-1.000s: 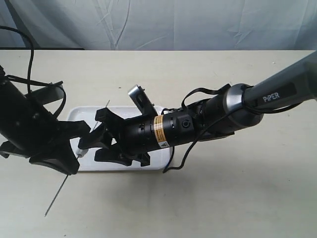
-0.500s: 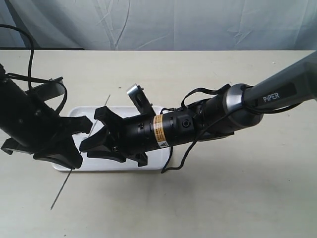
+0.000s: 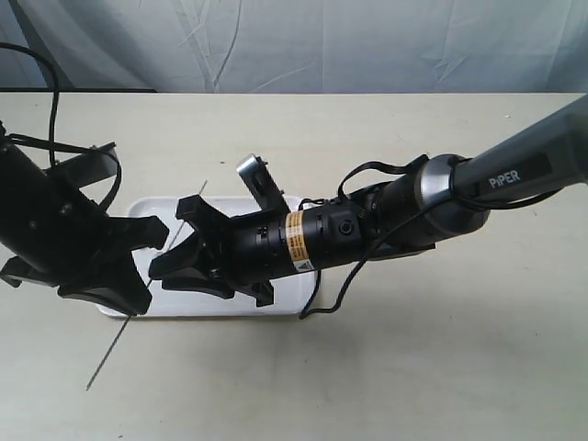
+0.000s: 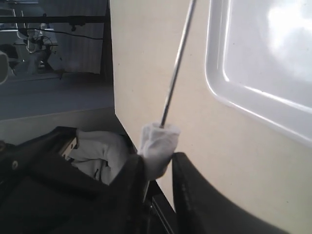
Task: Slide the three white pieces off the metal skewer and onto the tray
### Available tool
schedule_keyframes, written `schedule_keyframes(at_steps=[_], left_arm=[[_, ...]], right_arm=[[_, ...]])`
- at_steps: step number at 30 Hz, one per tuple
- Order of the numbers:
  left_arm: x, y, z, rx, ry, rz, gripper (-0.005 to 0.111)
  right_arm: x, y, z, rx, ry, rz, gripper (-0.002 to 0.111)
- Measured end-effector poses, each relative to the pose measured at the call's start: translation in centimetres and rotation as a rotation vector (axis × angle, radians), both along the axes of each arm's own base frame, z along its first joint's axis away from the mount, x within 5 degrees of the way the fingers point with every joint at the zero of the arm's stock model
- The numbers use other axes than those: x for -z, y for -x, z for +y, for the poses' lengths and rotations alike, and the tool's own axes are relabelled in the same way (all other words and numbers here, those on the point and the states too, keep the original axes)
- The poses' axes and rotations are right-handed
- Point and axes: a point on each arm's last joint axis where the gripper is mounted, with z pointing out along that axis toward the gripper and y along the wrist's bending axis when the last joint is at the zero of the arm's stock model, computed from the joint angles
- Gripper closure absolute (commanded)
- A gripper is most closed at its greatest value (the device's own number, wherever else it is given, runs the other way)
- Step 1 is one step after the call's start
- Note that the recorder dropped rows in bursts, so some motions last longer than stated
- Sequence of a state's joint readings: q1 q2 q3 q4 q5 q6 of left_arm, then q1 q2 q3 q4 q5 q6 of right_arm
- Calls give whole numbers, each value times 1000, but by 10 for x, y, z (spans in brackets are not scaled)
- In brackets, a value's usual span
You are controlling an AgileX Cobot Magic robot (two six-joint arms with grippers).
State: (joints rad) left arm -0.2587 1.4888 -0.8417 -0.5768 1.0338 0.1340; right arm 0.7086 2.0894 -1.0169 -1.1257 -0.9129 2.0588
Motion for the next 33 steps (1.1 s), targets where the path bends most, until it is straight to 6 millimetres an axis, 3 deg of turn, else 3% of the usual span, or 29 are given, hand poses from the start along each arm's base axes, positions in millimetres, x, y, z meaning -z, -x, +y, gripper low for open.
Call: schedule_keyframes(at_steps=[8, 21, 33], left_arm=[[-15, 16, 6, 23, -4, -44, 107], [-7, 68, 16, 47, 11, 41, 107], [-16, 107, 28, 29, -7, 42, 107]], right_arm=[[-1, -2, 0, 23, -7, 2, 88], [7, -7, -3, 75, 79, -19, 88], [14, -17, -10, 164, 171, -39, 88]])
